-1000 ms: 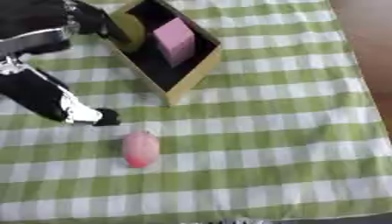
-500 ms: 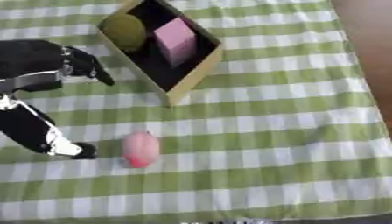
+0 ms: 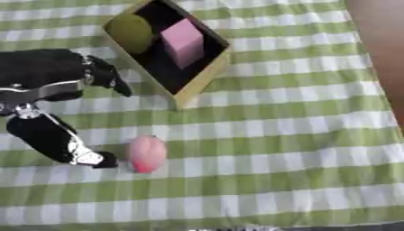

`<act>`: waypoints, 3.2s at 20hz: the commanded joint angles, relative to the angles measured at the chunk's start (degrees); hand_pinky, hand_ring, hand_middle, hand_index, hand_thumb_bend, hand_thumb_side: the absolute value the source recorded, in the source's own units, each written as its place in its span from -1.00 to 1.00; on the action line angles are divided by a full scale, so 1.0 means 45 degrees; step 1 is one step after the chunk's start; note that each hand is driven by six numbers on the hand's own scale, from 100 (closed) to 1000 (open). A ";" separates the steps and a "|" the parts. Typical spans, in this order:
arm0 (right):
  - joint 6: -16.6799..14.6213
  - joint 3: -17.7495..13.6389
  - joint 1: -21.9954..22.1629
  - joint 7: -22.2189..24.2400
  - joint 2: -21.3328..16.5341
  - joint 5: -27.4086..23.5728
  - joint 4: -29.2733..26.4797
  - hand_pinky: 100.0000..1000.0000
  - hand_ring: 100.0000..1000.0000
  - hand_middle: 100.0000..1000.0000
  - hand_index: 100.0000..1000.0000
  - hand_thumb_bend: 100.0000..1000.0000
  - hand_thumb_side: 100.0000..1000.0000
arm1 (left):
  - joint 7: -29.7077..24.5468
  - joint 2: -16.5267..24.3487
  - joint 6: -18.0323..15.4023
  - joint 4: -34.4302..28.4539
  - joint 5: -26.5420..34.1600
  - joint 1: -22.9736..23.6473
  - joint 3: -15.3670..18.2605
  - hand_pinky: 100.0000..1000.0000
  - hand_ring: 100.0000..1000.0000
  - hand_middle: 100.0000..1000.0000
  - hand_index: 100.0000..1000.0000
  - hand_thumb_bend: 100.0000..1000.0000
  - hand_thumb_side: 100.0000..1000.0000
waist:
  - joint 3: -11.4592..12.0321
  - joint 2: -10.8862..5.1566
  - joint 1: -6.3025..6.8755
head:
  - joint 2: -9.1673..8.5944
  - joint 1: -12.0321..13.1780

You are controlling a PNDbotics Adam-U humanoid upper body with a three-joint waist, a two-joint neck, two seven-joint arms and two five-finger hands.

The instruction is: Pick up objects on the table and place them in the box.

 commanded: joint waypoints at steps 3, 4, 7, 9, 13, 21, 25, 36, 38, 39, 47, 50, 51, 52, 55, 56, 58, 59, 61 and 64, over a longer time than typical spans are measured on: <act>0.0102 -0.0178 -0.0055 -0.0031 -0.0323 -0.0018 -0.0189 0.76 0.66 0.56 0.72 -1.00 -0.20 | 0.0131 -0.0521 0.0410 -0.0181 0.0018 -0.0149 -0.0202 0.66 0.54 0.44 0.67 0.18 -0.04 | 0.0028 -0.0462 0.0192 | 0.0064 -0.0042; 0.0105 -0.0180 -0.0056 -0.0032 -0.0312 -0.0024 -0.0189 0.76 0.66 0.56 0.72 -1.00 -0.20 | 0.0104 -0.0642 0.0455 -0.0181 -0.0029 -0.0148 -0.0261 0.65 0.54 0.43 0.66 0.16 -0.05 | 0.0031 -0.0460 0.0197 | 0.0064 -0.0040; 0.0113 -0.0174 -0.0069 -0.0025 -0.0279 -0.0049 -0.0189 0.76 0.66 0.56 0.72 -1.00 -0.20 | 0.0109 -0.0993 0.0602 -0.0181 -0.0264 -0.0053 -0.0373 0.65 0.54 0.43 0.66 0.09 -0.05 | 0.0017 -0.0458 0.0191 | 0.0064 -0.0052; 0.0109 -0.0178 -0.0076 -0.0027 -0.0267 -0.0058 -0.0189 0.76 0.66 0.56 0.72 -1.00 -0.20 | 0.0062 -0.1133 0.0603 -0.0181 -0.0451 0.0005 -0.0458 0.64 0.53 0.42 0.65 0.08 -0.05 | 0.0002 -0.0465 0.0188 | 0.0064 -0.0055; 0.0110 -0.0185 -0.0073 -0.0035 -0.0240 -0.0075 -0.0189 0.76 0.66 0.56 0.72 -1.00 -0.20 | -0.0129 -0.1249 0.0561 -0.0181 -0.0856 0.0079 -0.0626 0.63 0.52 0.41 0.63 -0.04 -0.08 | 0.0000 -0.0475 0.0184 | 0.0064 -0.0075; 0.0106 -0.0167 -0.0064 -0.0022 -0.0166 -0.0145 -0.0189 0.76 0.66 0.56 0.72 -1.00 -0.17 | -0.0500 -0.1368 0.0466 -0.0150 -0.1783 0.0282 -0.0845 0.58 0.48 0.36 0.58 -0.40 -0.31 | 0.0015 -0.0463 0.0140 | 0.0064 -0.0094; 0.0104 -0.0170 -0.0058 -0.0036 -0.0137 -0.0169 -0.0189 0.76 0.66 0.56 0.72 -1.00 -0.16 | -0.0743 -0.1488 0.0495 0.0047 -0.1810 0.0290 -0.0975 0.56 0.47 0.34 0.57 -0.50 -0.42 | 0.0007 -0.0450 0.0124 | 0.0064 -0.0088; 0.0040 -0.0154 -0.0065 -0.0051 -0.0055 -0.0267 -0.0189 0.76 0.66 0.56 0.72 -1.00 -0.14 | -0.1498 -0.1873 0.0144 0.1401 -0.2128 0.0318 -0.1404 0.60 0.51 0.40 0.62 -0.49 -0.46 | -0.0088 -0.0404 0.0141 | 0.0064 -0.0074; 0.0023 -0.0151 -0.0064 -0.0048 -0.0054 -0.0272 -0.0189 0.76 0.66 0.56 0.72 -1.00 -0.14 | -0.1569 -0.1891 -0.0014 0.1617 -0.2267 0.0347 -0.1448 0.59 0.50 0.38 0.60 -0.48 -0.42 | -0.0099 -0.0391 0.0156 | 0.0064 -0.0085; 0.0019 -0.0153 -0.0062 -0.0050 -0.0053 -0.0276 -0.0189 0.76 0.66 0.55 0.72 -1.00 -0.14 | -0.1614 -0.1892 -0.0090 0.1673 -0.2331 0.0351 -0.1455 0.59 0.50 0.39 0.60 -0.47 -0.41 | -0.0100 -0.0386 0.0162 | 0.0064 -0.0089; -0.0024 -0.0144 -0.0032 -0.0038 -0.0003 -0.0355 -0.0189 0.76 0.66 0.55 0.72 -1.00 -0.12 | -0.1411 -0.2049 -0.0764 0.2265 -0.3370 0.0410 -0.1413 0.58 0.50 0.38 0.60 -0.51 -0.43 | -0.0111 -0.0381 0.0148 | 0.0064 -0.0089; -0.0024 -0.0153 -0.0026 -0.0038 0.0011 -0.0370 -0.0189 0.76 0.66 0.55 0.72 -1.00 -0.12 | -0.1211 -0.2133 -0.0830 0.2472 -0.3358 0.0442 -0.1448 0.56 0.47 0.35 0.56 -0.54 -0.44 | -0.0121 -0.0365 0.0136 | 0.0064 -0.0085; -0.0024 -0.0153 -0.0025 -0.0039 0.0012 -0.0371 -0.0189 0.76 0.66 0.55 0.72 -1.00 -0.12 | -0.1161 -0.2141 -0.0837 0.2507 -0.3350 0.0446 -0.1459 0.56 0.47 0.35 0.56 -0.54 -0.44 | -0.0123 -0.0364 0.0135 | 0.0064 -0.0084; -0.0024 -0.0154 -0.0025 -0.0039 0.0013 -0.0371 -0.0189 0.76 0.66 0.55 0.72 -1.00 -0.12 | -0.1126 -0.2147 -0.0844 0.2533 -0.3346 0.0447 -0.1468 0.56 0.47 0.35 0.56 -0.54 -0.44 | -0.0123 -0.0363 0.0135 | 0.0064 -0.0084; 0.0033 -0.0193 0.0048 -0.0067 0.0027 -0.0372 -0.0189 0.76 0.66 0.55 0.72 -1.00 -0.11 | -0.0923 -0.2211 -0.0765 0.2313 -0.3185 0.0360 -0.1228 0.46 0.30 0.16 0.38 -0.93 -0.30 | -0.0090 -0.0352 0.0127 | 0.0064 -0.0113; 0.0055 -0.0209 0.0078 -0.0084 0.0027 -0.0369 -0.0189 0.76 0.66 0.55 0.72 -1.00 -0.11 | -0.0764 -0.2171 -0.0692 0.2063 -0.3033 0.0366 -0.1019 0.43 0.28 0.13 0.33 -1.00 -0.32 | -0.0080 -0.0347 0.0130 | 0.0064 -0.0119; 0.0084 -0.0231 0.0116 -0.0111 0.0031 -0.0365 -0.0189 0.76 0.66 0.55 0.72 -1.00 -0.11 | -0.0406 -0.2007 -0.0471 0.1486 -0.2688 0.0426 -0.0708 0.40 0.22 0.08 0.22 -1.00 -0.37 | -0.0062 -0.0347 0.0140 | 0.0064 -0.0127; 0.0094 -0.0237 0.0126 -0.0123 0.0028 -0.0366 -0.0189 0.76 0.66 0.55 0.72 -1.00 -0.11 | -0.0231 -0.1892 -0.0326 0.1203 -0.2533 0.0465 -0.0603 0.40 0.22 0.07 0.22 -1.00 -0.37 | -0.0057 -0.0349 0.0143 | 0.0064 -0.0133; 0.0099 -0.0241 0.0132 -0.0143 0.0002 -0.0362 -0.0189 0.76 0.66 0.55 0.72 -1.00 -0.11 | 0.0002 -0.1631 0.0008 0.0651 -0.2230 0.0551 -0.0484 0.38 0.19 0.03 0.16 -1.00 -0.47 | -0.0056 -0.0359 0.0150 | 0.0064 -0.0148; 0.0108 -0.0249 0.0159 -0.0173 -0.0015 -0.0364 -0.0189 0.76 0.66 0.55 0.72 -1.00 -0.11 | -0.0016 -0.1316 0.0398 -0.0030 -0.1855 0.0527 -0.0194 0.37 0.18 0.02 0.14 -1.00 -0.59 | -0.0053 -0.0374 0.0156 | 0.0064 -0.0191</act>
